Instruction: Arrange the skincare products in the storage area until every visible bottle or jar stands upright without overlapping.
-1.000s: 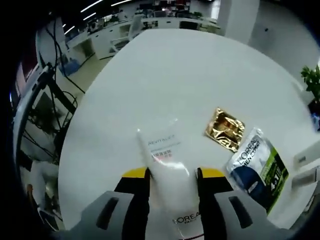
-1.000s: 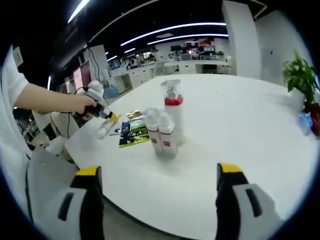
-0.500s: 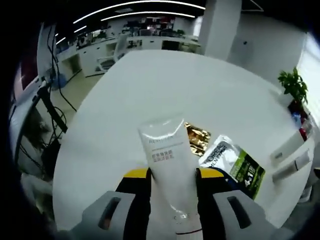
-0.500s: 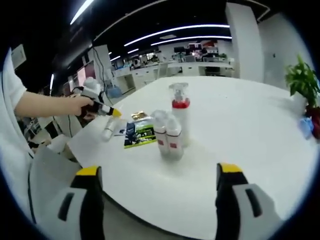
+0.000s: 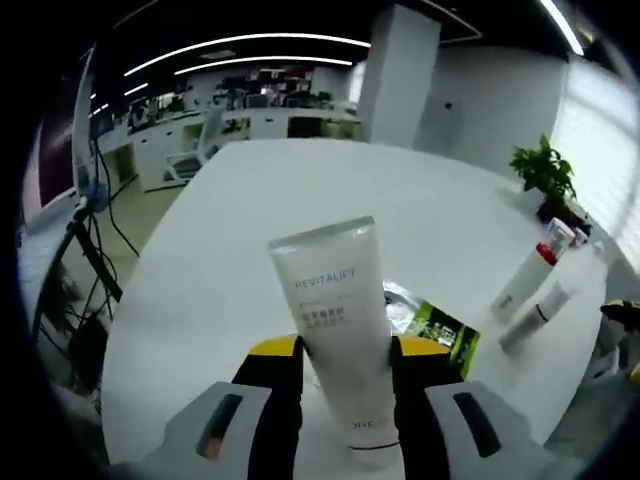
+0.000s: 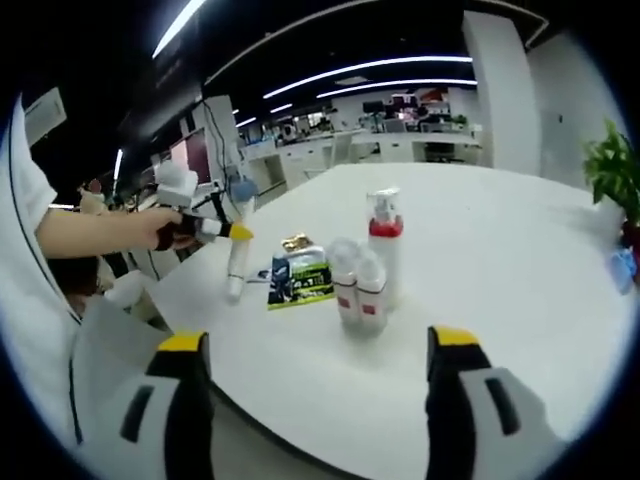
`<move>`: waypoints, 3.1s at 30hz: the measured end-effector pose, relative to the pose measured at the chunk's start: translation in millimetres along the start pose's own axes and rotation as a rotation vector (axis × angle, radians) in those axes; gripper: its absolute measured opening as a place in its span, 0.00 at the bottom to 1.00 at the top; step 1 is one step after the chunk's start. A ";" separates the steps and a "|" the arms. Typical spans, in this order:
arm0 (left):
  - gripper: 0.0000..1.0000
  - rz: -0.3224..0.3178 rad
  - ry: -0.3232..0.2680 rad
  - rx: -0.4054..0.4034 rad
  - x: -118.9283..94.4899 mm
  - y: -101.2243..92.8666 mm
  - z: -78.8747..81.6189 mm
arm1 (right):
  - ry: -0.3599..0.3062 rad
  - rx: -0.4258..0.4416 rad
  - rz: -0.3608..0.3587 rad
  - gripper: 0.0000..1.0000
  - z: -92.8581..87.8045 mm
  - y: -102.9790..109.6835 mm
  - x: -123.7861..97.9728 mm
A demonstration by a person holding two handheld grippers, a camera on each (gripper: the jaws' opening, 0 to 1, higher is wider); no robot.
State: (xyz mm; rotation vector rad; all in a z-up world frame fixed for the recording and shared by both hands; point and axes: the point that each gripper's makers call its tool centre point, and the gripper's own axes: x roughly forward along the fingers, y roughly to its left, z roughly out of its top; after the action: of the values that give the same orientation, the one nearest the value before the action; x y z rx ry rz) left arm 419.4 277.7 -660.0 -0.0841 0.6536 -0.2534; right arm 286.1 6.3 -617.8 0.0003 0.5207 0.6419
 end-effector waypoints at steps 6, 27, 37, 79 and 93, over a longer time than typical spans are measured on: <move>0.31 -0.041 -0.027 0.066 -16.5 -24.5 -5.5 | -0.055 0.042 0.071 0.85 18.2 17.4 2.9; 0.31 -0.149 -0.066 0.214 -54.1 -106.4 -30.8 | -0.113 0.023 0.321 0.60 72.9 99.9 61.7; 0.31 -0.164 -0.082 0.316 -62.3 -128.2 -32.9 | -0.043 -0.033 0.326 0.45 68.5 113.2 87.0; 0.28 -0.859 -0.038 0.520 -120.3 -244.6 -32.1 | -0.122 -0.202 0.554 0.10 81.9 106.0 -5.6; 0.19 -1.040 0.012 0.737 -142.2 -252.0 -42.5 | -0.130 -0.328 0.719 0.10 89.3 123.8 -24.5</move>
State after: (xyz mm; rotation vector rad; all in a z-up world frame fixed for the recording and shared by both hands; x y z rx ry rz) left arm 232.7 71.4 -570.2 0.2998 0.4435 -1.4795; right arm 240.2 106.0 -509.0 -0.0828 0.2734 1.4164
